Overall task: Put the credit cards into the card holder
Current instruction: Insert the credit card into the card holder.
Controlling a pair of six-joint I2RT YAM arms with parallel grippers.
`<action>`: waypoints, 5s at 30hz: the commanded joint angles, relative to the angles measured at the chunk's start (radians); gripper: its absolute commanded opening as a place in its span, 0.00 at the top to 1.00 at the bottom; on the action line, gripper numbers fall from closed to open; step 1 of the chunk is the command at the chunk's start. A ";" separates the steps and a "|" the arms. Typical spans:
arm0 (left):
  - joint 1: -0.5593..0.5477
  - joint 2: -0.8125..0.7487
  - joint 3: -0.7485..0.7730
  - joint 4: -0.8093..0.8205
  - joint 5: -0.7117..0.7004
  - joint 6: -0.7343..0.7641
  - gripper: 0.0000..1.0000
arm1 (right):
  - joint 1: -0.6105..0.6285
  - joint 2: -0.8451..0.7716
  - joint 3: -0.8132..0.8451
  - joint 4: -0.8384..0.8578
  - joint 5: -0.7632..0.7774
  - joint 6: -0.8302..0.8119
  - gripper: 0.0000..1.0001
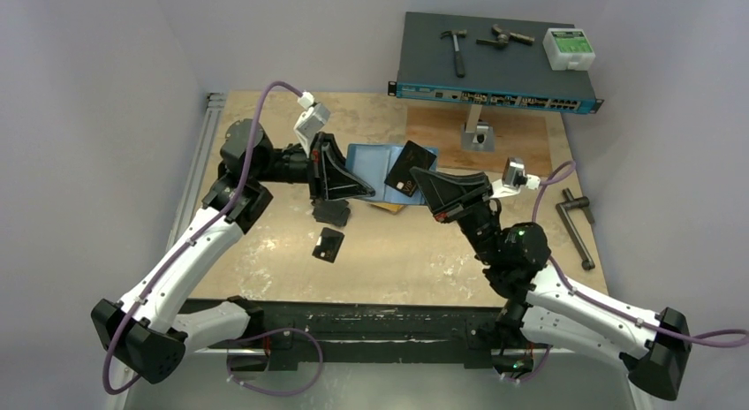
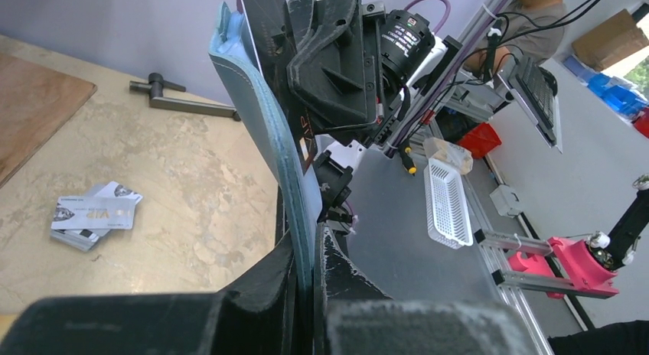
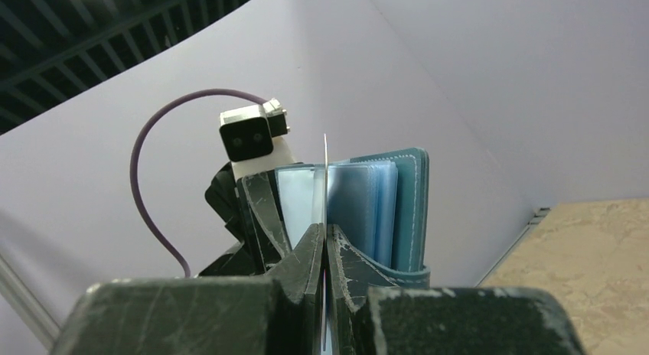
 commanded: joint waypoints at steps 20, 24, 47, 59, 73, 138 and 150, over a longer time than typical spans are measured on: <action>-0.013 -0.050 -0.021 0.074 0.010 -0.030 1.00 | 0.047 0.123 0.063 0.134 -0.004 -0.006 1.00; -0.014 -0.052 -0.024 0.079 0.006 -0.029 1.00 | 0.059 0.118 0.040 0.129 -0.002 0.005 1.00; -0.017 -0.072 -0.044 0.186 0.007 -0.088 0.82 | 0.075 0.106 0.002 0.096 -0.028 0.012 1.00; -0.018 -0.104 -0.076 0.221 -0.041 -0.109 0.90 | 0.084 0.137 0.002 0.141 0.004 0.036 1.00; -0.033 -0.124 -0.090 0.229 -0.062 -0.137 0.78 | 0.144 0.208 0.040 0.210 0.123 0.011 1.00; 0.013 -0.166 -0.316 -0.147 -0.215 0.009 0.36 | 0.194 -0.093 0.125 -0.692 0.212 0.058 1.00; 0.057 -0.143 -0.304 -0.639 -0.414 0.454 0.00 | 0.187 0.327 0.261 -1.291 -0.118 0.114 1.00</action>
